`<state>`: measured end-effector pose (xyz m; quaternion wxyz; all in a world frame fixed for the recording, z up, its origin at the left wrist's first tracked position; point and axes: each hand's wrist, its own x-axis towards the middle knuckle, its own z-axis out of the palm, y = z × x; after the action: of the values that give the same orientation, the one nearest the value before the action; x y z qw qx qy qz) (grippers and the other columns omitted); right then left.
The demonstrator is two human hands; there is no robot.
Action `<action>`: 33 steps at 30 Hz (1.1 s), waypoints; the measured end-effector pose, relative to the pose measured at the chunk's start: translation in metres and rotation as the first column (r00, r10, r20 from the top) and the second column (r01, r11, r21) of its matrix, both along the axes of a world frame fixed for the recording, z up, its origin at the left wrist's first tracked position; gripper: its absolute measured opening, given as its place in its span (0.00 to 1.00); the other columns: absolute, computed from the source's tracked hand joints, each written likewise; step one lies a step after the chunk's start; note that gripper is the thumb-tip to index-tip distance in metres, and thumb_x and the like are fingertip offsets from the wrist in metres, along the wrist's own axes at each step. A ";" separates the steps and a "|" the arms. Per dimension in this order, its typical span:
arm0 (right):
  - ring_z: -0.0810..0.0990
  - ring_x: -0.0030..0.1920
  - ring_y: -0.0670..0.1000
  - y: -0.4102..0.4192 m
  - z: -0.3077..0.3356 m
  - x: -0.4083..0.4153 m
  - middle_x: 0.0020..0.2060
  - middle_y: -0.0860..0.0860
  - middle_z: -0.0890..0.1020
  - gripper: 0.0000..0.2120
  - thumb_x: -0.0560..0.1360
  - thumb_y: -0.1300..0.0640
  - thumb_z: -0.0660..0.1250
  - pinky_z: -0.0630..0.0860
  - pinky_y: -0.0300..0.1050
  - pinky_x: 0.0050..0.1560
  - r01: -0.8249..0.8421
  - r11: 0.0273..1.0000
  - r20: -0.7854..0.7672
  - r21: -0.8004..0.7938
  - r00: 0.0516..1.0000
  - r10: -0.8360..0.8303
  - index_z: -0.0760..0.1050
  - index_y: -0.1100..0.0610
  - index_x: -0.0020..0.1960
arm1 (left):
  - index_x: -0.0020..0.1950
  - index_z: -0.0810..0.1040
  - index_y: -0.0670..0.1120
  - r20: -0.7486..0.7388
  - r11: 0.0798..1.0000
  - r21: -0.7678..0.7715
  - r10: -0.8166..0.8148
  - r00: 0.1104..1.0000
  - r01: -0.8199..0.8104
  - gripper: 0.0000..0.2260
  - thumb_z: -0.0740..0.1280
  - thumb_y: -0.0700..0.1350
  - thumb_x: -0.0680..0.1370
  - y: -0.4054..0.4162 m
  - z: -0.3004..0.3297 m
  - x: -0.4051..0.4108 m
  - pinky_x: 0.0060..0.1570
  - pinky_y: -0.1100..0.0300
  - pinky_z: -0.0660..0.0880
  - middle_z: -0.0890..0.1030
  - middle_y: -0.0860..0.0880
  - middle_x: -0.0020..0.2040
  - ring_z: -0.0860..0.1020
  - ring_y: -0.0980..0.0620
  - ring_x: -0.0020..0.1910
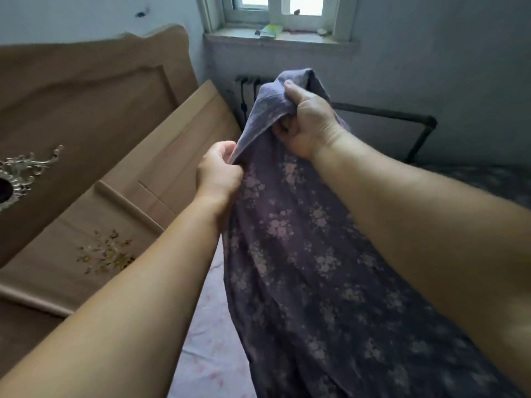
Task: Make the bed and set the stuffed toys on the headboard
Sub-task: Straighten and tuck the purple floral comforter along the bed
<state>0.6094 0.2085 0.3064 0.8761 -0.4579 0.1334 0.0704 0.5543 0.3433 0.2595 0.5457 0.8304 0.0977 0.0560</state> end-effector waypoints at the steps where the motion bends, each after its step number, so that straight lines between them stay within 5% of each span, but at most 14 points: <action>1: 0.79 0.36 0.49 -0.006 -0.015 0.005 0.33 0.53 0.81 0.11 0.80 0.52 0.60 0.77 0.38 0.35 -0.046 0.999 -0.038 -0.010 0.998 0.046 0.75 0.59 0.46 | 0.62 0.74 0.48 -0.001 1.000 0.018 -0.012 1.000 0.012 0.21 0.63 0.34 0.71 -0.012 0.000 0.008 0.58 0.55 0.75 0.79 0.48 0.51 0.78 0.48 0.52; 5: 0.76 0.46 0.53 -0.025 -0.063 0.003 0.63 0.63 0.74 0.21 0.82 0.52 0.55 0.75 0.43 0.48 -0.181 0.975 -0.160 0.127 0.967 0.200 0.69 0.66 0.66 | 0.74 0.62 0.49 -0.014 0.986 0.138 -0.091 0.996 0.092 0.33 0.69 0.35 0.71 -0.056 -0.001 0.028 0.61 0.55 0.73 0.77 0.45 0.57 0.77 0.48 0.57; 9: 0.79 0.39 0.49 -0.045 -0.107 -0.006 0.40 0.55 0.82 0.12 0.81 0.57 0.56 0.77 0.40 0.43 -0.259 0.931 -0.155 0.257 0.940 0.305 0.76 0.60 0.46 | 0.76 0.55 0.50 -0.132 0.894 0.388 -0.188 0.973 0.226 0.37 0.69 0.37 0.72 -0.081 -0.020 0.038 0.61 0.57 0.70 0.74 0.44 0.63 0.74 0.45 0.62; 11: 0.78 0.43 0.49 -0.049 -0.129 -0.016 0.40 0.52 0.81 0.09 0.80 0.60 0.57 0.74 0.45 0.49 -0.249 0.925 -0.160 0.287 0.939 0.303 0.76 0.57 0.49 | 0.77 0.53 0.51 -0.258 0.786 0.495 -0.274 0.927 0.370 0.40 0.70 0.37 0.70 -0.092 -0.036 0.036 0.59 0.60 0.68 0.69 0.44 0.69 0.70 0.46 0.66; 14: 0.77 0.40 0.48 -0.060 -0.158 -0.032 0.38 0.52 0.80 0.07 0.79 0.61 0.60 0.73 0.44 0.45 -0.203 0.921 -0.194 0.333 0.941 0.278 0.77 0.55 0.47 | 0.73 0.62 0.50 -0.367 0.650 0.604 -0.286 0.885 0.461 0.33 0.71 0.39 0.70 -0.108 -0.063 0.031 0.56 0.57 0.70 0.73 0.43 0.64 0.72 0.46 0.62; 17: 0.78 0.35 0.47 -0.077 -0.176 -0.044 0.31 0.50 0.80 0.07 0.77 0.58 0.65 0.74 0.41 0.43 -0.077 0.946 -0.318 0.316 0.931 0.182 0.77 0.56 0.40 | 0.65 0.71 0.46 -0.358 0.665 0.602 -0.271 0.894 0.443 0.21 0.68 0.43 0.73 -0.123 -0.080 0.024 0.53 0.54 0.72 0.79 0.44 0.58 0.76 0.43 0.57; 23: 0.76 0.19 0.43 -0.095 -0.162 -0.036 0.21 0.47 0.79 0.11 0.76 0.53 0.66 0.68 0.30 0.22 0.138 0.975 -0.472 0.173 0.881 -0.041 0.75 0.55 0.36 | 0.52 0.80 0.43 -0.299 0.713 0.553 -0.313 0.902 0.431 0.08 0.65 0.41 0.75 -0.142 -0.074 0.023 0.48 0.53 0.74 0.82 0.41 0.50 0.78 0.42 0.51; 25: 0.77 0.20 0.47 -0.100 -0.158 -0.031 0.24 0.52 0.80 0.06 0.76 0.57 0.65 0.71 0.33 0.19 0.280 0.930 -0.518 0.240 0.847 -0.121 0.76 0.58 0.41 | 0.49 0.81 0.44 -0.261 0.723 0.541 -0.341 0.903 0.429 0.06 0.66 0.42 0.75 -0.141 -0.063 0.025 0.48 0.52 0.74 0.82 0.41 0.47 0.78 0.41 0.50; 29: 0.78 0.34 0.51 -0.117 -0.149 -0.023 0.47 0.55 0.79 0.07 0.73 0.62 0.67 0.75 0.36 0.21 0.563 0.812 -0.586 0.154 0.714 -0.384 0.75 0.61 0.51 | 0.47 0.81 0.43 -0.191 0.742 0.530 -0.369 0.910 0.412 0.06 0.65 0.40 0.74 -0.127 -0.045 0.029 0.42 0.55 0.71 0.81 0.41 0.45 0.77 0.40 0.48; 33: 0.77 0.33 0.49 -0.141 -0.130 -0.020 0.38 0.50 0.78 0.08 0.74 0.58 0.68 0.69 0.33 0.18 0.647 0.755 -0.552 0.112 0.672 -0.494 0.72 0.58 0.38 | 0.42 0.80 0.45 -0.205 0.818 0.434 -0.320 0.925 0.379 0.07 0.63 0.37 0.72 -0.101 -0.041 0.040 0.39 0.58 0.67 0.79 0.41 0.39 0.75 0.38 0.42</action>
<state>0.5896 0.0674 0.1767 0.8476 -0.2208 0.4763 -0.0774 0.5947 0.2423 0.2183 0.3242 0.9422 -0.0393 -0.0746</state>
